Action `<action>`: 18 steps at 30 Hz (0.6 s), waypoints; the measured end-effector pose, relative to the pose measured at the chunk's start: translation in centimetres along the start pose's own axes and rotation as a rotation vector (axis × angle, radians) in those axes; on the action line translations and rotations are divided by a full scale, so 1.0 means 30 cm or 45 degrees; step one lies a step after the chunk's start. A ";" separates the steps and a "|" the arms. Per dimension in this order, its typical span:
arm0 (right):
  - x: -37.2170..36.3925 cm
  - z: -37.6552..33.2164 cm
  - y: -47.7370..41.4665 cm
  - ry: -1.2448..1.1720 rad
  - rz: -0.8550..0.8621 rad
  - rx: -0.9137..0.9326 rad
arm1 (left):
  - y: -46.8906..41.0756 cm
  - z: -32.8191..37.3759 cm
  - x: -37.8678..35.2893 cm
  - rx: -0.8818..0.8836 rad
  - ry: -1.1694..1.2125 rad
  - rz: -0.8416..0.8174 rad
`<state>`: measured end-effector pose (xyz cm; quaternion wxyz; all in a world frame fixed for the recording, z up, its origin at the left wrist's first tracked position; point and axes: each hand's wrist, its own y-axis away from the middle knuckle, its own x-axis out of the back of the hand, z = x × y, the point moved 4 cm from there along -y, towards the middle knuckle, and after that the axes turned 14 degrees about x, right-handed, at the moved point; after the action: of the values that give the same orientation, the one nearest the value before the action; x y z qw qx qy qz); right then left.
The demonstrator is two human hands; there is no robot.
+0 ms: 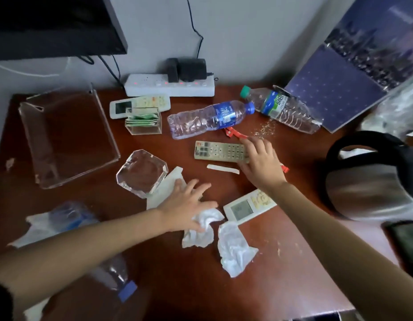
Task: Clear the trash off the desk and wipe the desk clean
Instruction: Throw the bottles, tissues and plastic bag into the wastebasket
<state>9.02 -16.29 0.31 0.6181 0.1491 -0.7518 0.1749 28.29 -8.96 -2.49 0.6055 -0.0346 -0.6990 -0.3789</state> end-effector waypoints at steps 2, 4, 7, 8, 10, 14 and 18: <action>-0.021 0.035 -0.044 -0.039 -0.031 -0.099 | -0.024 -0.013 0.029 -0.233 0.043 0.186; -0.040 0.064 -0.062 -0.161 -0.041 -0.191 | -0.036 -0.045 0.067 -0.412 0.214 0.263; -0.056 0.090 -0.064 -0.443 0.056 -0.270 | -0.081 -0.119 0.165 -0.395 0.493 0.279; -0.046 0.100 -0.067 -0.490 0.143 -0.279 | -0.105 -0.147 0.209 -0.355 0.610 0.347; -0.007 0.138 -0.090 -0.430 0.325 -0.268 | -0.160 -0.197 0.315 -0.268 0.744 0.540; 0.046 0.234 -0.189 -0.181 0.395 -0.153 | -0.302 -0.274 0.445 -0.110 0.634 0.756; 0.023 0.338 -0.265 0.042 0.105 -0.197 | -0.417 -0.322 0.433 0.015 0.337 0.528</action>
<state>3.49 -27.95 -0.16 0.6322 0.0671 -0.7584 0.1438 26.43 -28.71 2.56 0.7569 -0.1236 -0.5937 -0.2436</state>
